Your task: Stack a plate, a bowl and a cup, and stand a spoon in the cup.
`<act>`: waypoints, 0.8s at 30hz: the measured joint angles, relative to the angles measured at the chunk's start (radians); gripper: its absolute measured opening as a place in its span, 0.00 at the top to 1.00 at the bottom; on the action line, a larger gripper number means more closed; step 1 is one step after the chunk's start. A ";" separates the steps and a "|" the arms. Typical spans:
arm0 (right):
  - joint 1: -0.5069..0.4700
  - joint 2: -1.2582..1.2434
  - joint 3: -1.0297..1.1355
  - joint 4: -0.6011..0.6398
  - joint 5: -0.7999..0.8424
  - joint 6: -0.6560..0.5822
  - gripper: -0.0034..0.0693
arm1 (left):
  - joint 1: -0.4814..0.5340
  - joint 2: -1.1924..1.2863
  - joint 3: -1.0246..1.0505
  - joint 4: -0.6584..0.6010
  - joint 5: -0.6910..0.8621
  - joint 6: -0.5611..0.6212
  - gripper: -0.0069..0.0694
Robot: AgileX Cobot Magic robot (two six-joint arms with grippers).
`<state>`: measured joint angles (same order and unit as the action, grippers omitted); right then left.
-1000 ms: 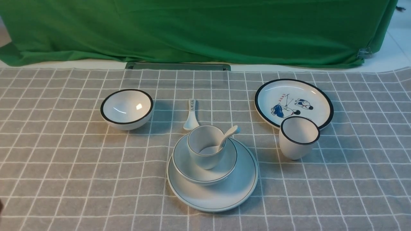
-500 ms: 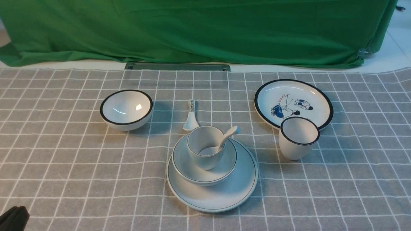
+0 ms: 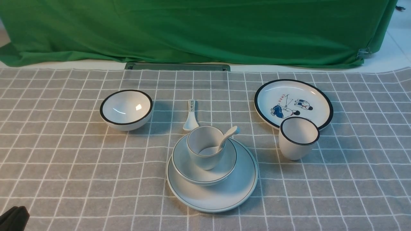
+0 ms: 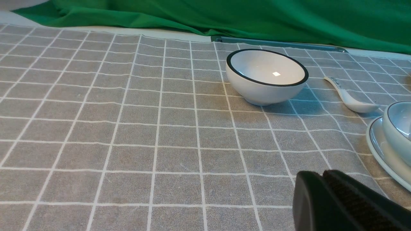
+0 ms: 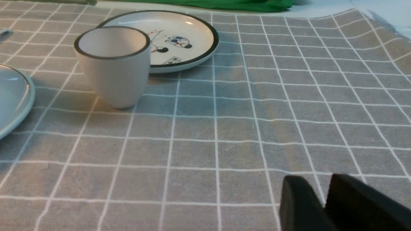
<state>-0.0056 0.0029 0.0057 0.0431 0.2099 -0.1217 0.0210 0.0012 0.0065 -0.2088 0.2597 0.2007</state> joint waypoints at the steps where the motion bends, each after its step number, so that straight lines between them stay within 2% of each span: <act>1: 0.000 0.000 0.000 0.000 0.000 0.000 0.69 | 0.000 0.000 0.000 0.000 0.000 0.000 0.89; 24: 0.000 0.000 0.000 0.000 0.000 0.000 0.63 | 0.000 0.000 0.000 -0.001 0.000 0.003 0.89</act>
<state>-0.0056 0.0029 0.0057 0.0431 0.2099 -0.1217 0.0210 0.0012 0.0065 -0.2096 0.2597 0.2037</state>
